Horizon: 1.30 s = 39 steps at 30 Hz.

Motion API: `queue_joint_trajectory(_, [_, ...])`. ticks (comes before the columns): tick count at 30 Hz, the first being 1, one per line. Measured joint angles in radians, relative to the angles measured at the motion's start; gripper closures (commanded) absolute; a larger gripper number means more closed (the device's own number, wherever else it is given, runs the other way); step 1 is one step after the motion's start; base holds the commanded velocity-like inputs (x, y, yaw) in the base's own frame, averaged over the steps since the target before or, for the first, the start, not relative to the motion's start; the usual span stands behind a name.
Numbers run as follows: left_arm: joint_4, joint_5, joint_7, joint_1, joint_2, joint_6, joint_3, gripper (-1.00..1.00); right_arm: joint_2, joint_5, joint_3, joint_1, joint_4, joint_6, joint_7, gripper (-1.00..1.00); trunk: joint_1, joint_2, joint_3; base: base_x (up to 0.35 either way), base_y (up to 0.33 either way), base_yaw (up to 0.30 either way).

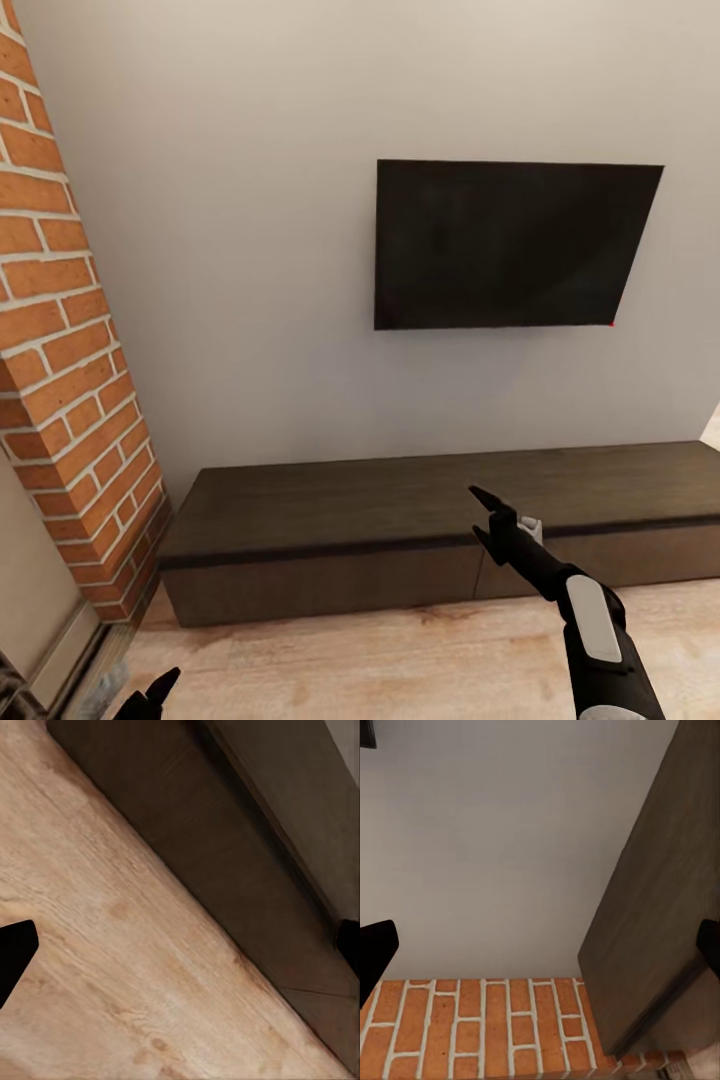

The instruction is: Place each of the two pumpkins and all three candles from the living room inside a cabinet in the living room (use any cabinet), then make sure every cabinet is closed, and position the cauldron so it is next to a table in the living room.

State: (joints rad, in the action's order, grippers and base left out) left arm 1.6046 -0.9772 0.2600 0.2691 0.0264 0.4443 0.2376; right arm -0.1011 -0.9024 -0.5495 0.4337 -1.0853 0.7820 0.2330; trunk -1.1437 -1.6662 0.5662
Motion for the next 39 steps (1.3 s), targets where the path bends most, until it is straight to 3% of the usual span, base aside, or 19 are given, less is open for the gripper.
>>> queue_joint_trajectory(3, [0.0,-0.029,0.005,-0.089,-0.008,0.099,0.01,-1.0,0.0,0.0,-0.004,0.002,0.05,-0.007,0.0,-1.0,-0.012,-0.021,0.009,0.0,0.0,0.0])
queue_joint_trajectory(5, [0.0,-0.034,-0.001,-0.099,-0.011,0.112,0.01,-1.0,0.002,-0.002,-0.004,0.005,0.097,-0.02,-0.001,-1.0,-0.019,-0.035,0.016,0.0,0.0,0.0])
queue_joint_trajectory(14, [-0.024,-0.036,-0.003,-0.096,-0.018,0.117,0.012,-1.0,0.003,-0.003,-0.005,0.021,0.157,-0.127,0.013,-1.0,-0.054,-0.098,0.044,0.0,0.0,0.0])
queue_joint_trajectory(16, [-0.029,-0.035,-0.001,-0.096,-0.017,0.117,0.013,-1.0,0.003,-0.003,-0.006,0.022,0.159,-0.133,0.016,-1.0,-0.061,-0.112,0.05,0.0,0.0,0.0])
queue_joint_trajectory(17, [-0.042,-0.034,-0.005,-0.095,-0.016,0.116,0.034,-1.0,0.006,-0.004,-0.007,0.024,0.16,-0.137,0.012,-1.0,-0.065,-0.119,0.053,0.0,0.0,0.0])
queue_joint_trajectory(20, [-0.05,-0.033,-0.006,-0.094,-0.015,0.116,0.047,-1.0,0.007,-0.004,-0.007,0.025,0.161,-0.134,0.007,-1.0,-0.077,-0.14,0.063,0.0,0.0,0.0])
queue_joint_trajectory(36, [-0.008,-0.041,-0.006,-0.067,-0.014,0.122,0.052,-1.0,0.001,-0.003,-0.008,0.025,0.18,-0.149,0.004,-1.0,-0.138,-0.252,0.113,0.0,0.0,0.0])
queue_joint_trajectory(39, [-0.001,-0.041,-0.007,-0.058,-0.015,0.121,0.052,-1.0,0.003,-0.037,-0.009,0.069,0.179,-0.142,0.0,-1.0,-0.15,-0.273,0.122,0.0,0.0,0.0])
